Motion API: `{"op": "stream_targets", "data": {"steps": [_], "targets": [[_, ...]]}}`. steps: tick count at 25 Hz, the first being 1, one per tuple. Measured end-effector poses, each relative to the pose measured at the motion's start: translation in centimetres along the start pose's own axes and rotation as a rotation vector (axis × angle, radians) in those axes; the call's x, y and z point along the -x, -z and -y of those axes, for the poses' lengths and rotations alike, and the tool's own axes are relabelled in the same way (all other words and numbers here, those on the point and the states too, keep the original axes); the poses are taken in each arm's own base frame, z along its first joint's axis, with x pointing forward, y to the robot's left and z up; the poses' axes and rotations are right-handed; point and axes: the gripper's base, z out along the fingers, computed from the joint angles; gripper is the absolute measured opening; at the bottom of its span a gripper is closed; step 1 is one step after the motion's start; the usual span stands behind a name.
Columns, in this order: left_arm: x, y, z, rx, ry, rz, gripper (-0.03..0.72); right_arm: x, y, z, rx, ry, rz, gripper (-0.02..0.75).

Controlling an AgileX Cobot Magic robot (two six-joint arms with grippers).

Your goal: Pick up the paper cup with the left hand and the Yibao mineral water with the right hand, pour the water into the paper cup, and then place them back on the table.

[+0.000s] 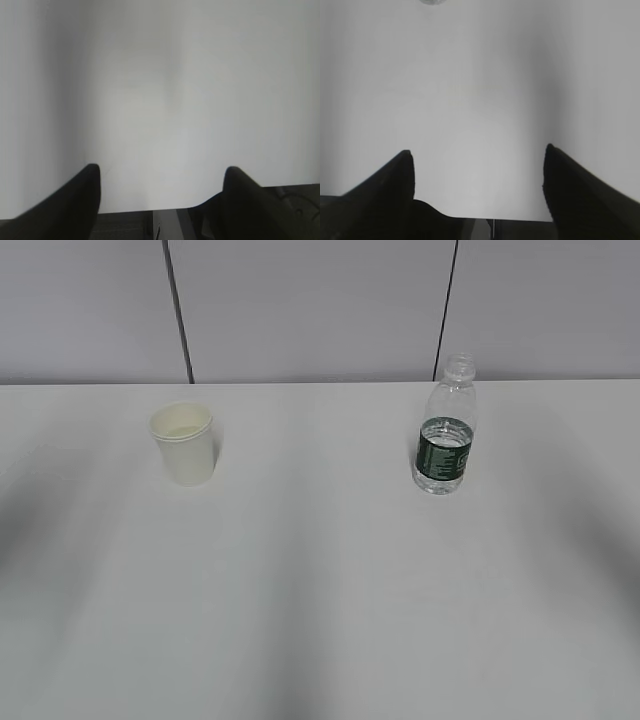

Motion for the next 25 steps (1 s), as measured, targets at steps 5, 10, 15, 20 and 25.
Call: {"op": "stream_targets", "data": {"steps": [5, 10, 15, 20, 25], "targets": [[-4.2, 1.0, -0.4, -0.004, -0.001, 0.043, 0.465, -3.1, 0.2, 0.3, -0.001, -0.002, -0.005, 0.587], [-8.5, 2.1, -0.8, -0.012, -0.001, 0.124, 0.465, -6.8, 1.1, 0.7, 0.004, -0.001, 0.038, 0.586], [-12.7, 2.4, -1.3, -0.021, -0.001, 0.212, 0.465, -10.5, 1.8, 1.1, 0.011, 0.003, 0.098, 0.586], [-16.9, 2.7, -1.7, -0.035, -0.001, 0.348, 0.465, -14.1, 1.8, 1.5, 0.015, 0.035, 0.16, 0.586], [-21.0, 3.7, -2.1, -0.055, -0.001, 0.549, 0.465, -17.4, 1.7, 2.0, 0.011, 0.048, 0.236, 0.586]]}}
